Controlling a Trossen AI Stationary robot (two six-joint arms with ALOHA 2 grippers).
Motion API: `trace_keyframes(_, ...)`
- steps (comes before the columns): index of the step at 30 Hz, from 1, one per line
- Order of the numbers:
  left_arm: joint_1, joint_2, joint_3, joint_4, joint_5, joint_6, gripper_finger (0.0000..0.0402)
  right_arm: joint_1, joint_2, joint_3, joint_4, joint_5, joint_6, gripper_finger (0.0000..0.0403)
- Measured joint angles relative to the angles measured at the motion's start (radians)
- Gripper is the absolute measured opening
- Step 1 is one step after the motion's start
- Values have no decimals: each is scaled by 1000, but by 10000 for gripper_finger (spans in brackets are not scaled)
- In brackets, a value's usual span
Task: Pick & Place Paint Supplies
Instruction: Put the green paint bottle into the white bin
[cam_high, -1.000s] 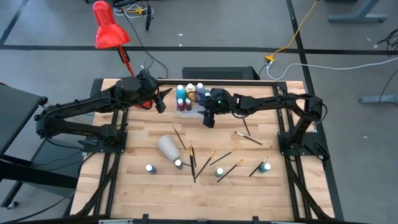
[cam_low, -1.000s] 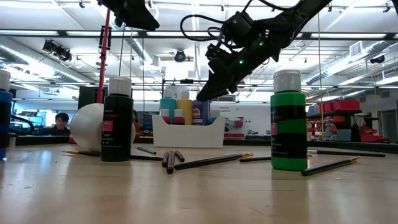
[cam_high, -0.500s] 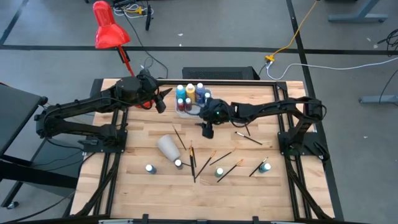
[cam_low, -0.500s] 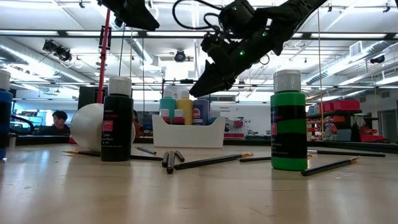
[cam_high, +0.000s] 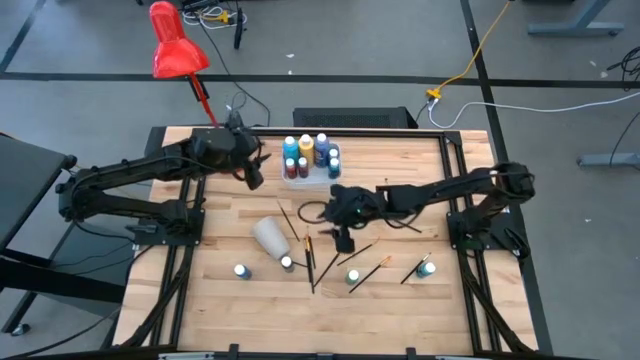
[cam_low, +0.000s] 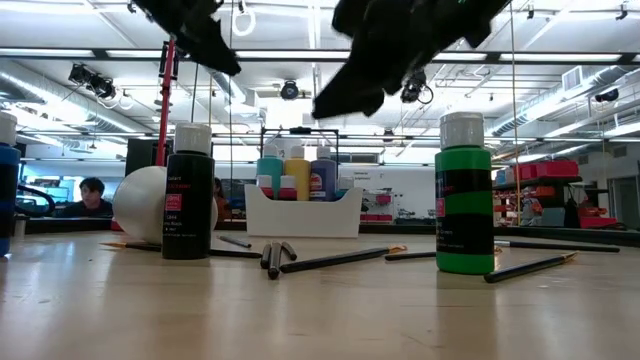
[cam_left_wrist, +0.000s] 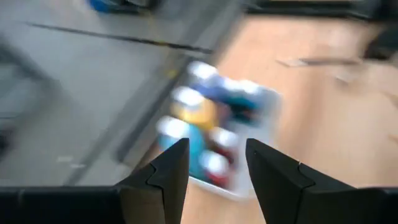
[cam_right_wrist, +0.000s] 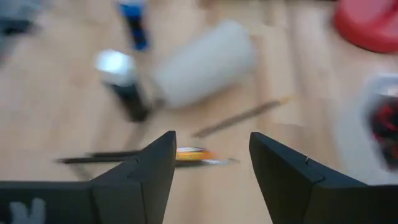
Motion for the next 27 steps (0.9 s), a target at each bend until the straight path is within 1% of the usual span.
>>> trace_keyframes(2, -12, 0, -10, -21, 149, 4, 167, 36, -24, 0, -31, -83, 11, 208)
trace_keyframes(3, -16, 0, -18, -6, 214, 4, 167, 54, -35, 0, -38, -128, 12, 208)
trace_keyframes(4, -23, 0, -28, 25, 264, 3, 167, 73, -44, 0, -39, -165, 12, 208)
trace_keyframes(6, -34, 0, -61, 115, 310, 6, 167, 110, -56, 0, -31, -213, 8, 208)
trace_keyframes(9, -52, -4, -122, 245, 350, 87, 167, 165, -58, 0, -33, -214, -8, 208)
trace_keyframes(11, -61, -13, -173, 344, 427, 137, 167, 194, -59, -14, -30, -204, -29, 208)
trace_keyframes(13, -68, -12, -230, 444, 520, 150, 167, 216, -59, -42, -25, -203, -40, 206)
trace_keyframes(15, -68, -11, -286, 529, 582, 154, 167, 229, -59, -79, 35, -204, -27, 200)
trace_keyframes(19, -67, -12, -370, 684, 588, 153, 167, 236, -58, -166, 180, -203, 8, 186)
trace_keyframes(23, -67, -11, -405, 753, 589, 138, 167, 235, -58, -266, 354, -203, 32, 178)
trace_keyframes(27, -67, -11, -408, 765, 596, 139, 167, 235, -58, -358, 493, -214, 31, 176)
